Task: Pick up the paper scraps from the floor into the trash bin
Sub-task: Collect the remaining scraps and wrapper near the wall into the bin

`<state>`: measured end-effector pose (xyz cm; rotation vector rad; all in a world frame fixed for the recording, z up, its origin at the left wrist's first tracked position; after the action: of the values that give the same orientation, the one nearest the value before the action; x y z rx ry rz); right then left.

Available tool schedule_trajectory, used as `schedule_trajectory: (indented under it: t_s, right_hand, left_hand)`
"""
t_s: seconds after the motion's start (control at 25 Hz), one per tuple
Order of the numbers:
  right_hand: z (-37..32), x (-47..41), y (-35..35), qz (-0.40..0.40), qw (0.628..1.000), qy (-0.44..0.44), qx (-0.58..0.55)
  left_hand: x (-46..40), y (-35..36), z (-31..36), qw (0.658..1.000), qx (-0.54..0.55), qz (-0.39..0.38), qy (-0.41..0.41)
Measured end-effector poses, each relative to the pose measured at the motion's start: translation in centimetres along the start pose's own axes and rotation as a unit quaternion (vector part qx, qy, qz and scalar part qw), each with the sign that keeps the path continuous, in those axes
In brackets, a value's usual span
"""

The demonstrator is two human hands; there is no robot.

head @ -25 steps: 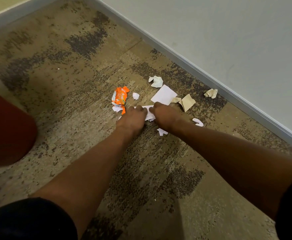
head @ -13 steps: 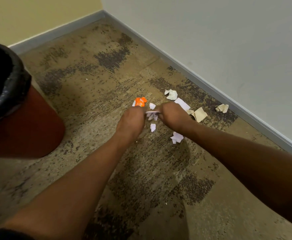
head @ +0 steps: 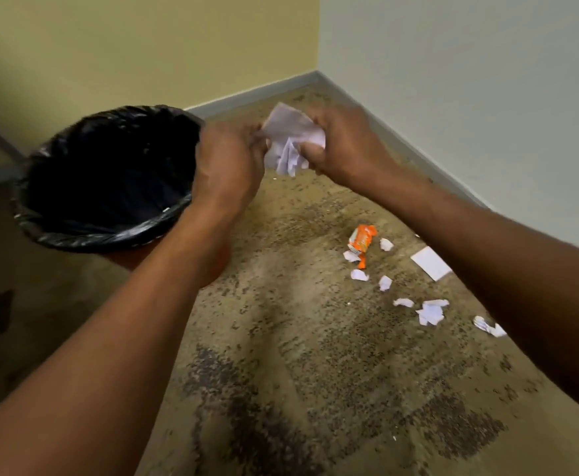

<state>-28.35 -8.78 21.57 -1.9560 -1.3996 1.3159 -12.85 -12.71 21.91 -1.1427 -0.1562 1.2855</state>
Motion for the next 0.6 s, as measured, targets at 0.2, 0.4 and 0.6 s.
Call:
schedule_trajectory:
  t_s: [0.2, 0.4, 0.6]
  right_hand:
    - [-6.8, -5.4, 3.0, 0.015, 0.998, -0.037, -0.042]
    - [-11.5, -6.4, 9.8, -0.027, 0.994, -0.040, -0.096]
    - [-12.4, -5.9, 13.7, -0.068, 0.995, -0.037, -0.068]
  left_hand:
    - [-1.0, -7.7, -6.1, 0.993, -0.059, 0.083, -0.056]
    - [1.9, -10.9, -12.0, 0.984, -0.089, 0.085, -0.132]
    - [4.1, -12.0, -15.1, 0.974, -0.102, 0.041, -0.197]
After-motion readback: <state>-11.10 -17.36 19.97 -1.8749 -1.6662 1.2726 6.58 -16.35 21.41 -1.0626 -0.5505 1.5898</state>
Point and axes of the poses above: each hand's wrist, its own x-axis away from the middle knuckle, its own y-axis out of the palm, z = x × y, the point moved 6 cm from there along -x, towards the middle knuckle
